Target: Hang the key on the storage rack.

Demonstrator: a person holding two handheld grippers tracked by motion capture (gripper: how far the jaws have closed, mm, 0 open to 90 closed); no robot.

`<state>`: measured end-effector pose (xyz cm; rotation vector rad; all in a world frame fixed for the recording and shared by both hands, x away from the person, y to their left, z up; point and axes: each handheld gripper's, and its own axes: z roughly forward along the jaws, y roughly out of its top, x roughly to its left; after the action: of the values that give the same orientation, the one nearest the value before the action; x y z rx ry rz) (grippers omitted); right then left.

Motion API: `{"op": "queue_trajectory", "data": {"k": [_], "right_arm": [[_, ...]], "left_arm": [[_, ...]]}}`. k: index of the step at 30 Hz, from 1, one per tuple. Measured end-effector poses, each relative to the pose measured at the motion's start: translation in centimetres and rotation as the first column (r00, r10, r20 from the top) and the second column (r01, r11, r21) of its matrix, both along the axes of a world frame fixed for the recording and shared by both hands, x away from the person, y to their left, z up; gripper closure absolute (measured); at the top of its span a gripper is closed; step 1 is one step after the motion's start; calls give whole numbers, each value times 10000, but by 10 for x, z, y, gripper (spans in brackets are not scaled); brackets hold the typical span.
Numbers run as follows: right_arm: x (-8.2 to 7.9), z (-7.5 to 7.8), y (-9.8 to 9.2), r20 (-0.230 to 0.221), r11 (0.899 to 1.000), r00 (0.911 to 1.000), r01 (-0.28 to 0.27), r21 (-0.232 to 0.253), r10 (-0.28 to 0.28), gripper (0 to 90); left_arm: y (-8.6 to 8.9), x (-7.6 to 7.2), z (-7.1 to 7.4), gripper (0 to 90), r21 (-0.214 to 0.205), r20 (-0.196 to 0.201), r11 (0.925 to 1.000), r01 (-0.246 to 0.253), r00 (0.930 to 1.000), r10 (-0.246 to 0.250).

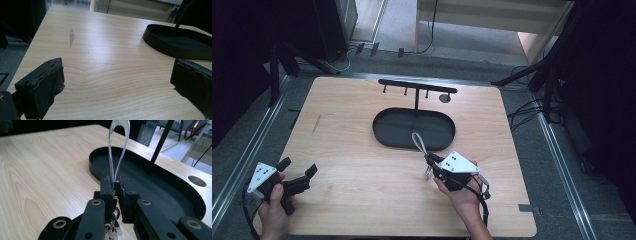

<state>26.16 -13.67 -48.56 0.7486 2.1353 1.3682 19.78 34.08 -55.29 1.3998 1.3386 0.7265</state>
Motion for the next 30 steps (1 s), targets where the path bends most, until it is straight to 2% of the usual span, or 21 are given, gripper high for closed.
{"op": "queue_trajectory", "data": {"k": [7,8,9,10,16,17,23,24,27,28,30], "right_arm": [[2,4,7,148,9994,9994,298,194,-301,831],[3,7,9,372,9974,9971,656,298,-667,830],[3,7,9,372,9974,9971,656,298,-667,830],[4,8,9,472,9950,9952,826,559,-853,830],[6,14,13,741,9911,9912,1037,834,-1099,830],[7,16,15,929,9888,9873,1208,875,-1288,830],[10,20,20,1164,9837,9805,1466,1046,-1585,830],[11,22,23,1346,9808,9746,1660,1020,-1789,830],[13,24,25,1464,9776,9693,1835,1029,-1974,830],[15,26,27,1525,9729,9639,2027,1109,-2182,830],[16,26,28,1585,9718,9616,2078,1117,-2239,830]], "left_arm": [[0,0,0,0,5,0,10000,2,10000,-2],[0,0,0,0,1,-1,10000,0,10000,0],[0,0,0,0,1,-1,10000,0,10000,0],[0,0,0,0,-2,2,10000,0,10000,0],[0,0,0,0,-3,12,10000,-2,10000,2],[0,0,0,0,-19,18,10000,0,10000,0],[0,0,0,0,-11,21,10000,3,10000,-3],[0,0,0,0,-10,24,10000,2,10000,-2],[0,0,0,0,0,39,10000,-14,10000,14],[0,0,0,0,-3,39,10000,-10,10000,10],[0,0,0,0,-14,32,10000,-13,10000,13]]}}
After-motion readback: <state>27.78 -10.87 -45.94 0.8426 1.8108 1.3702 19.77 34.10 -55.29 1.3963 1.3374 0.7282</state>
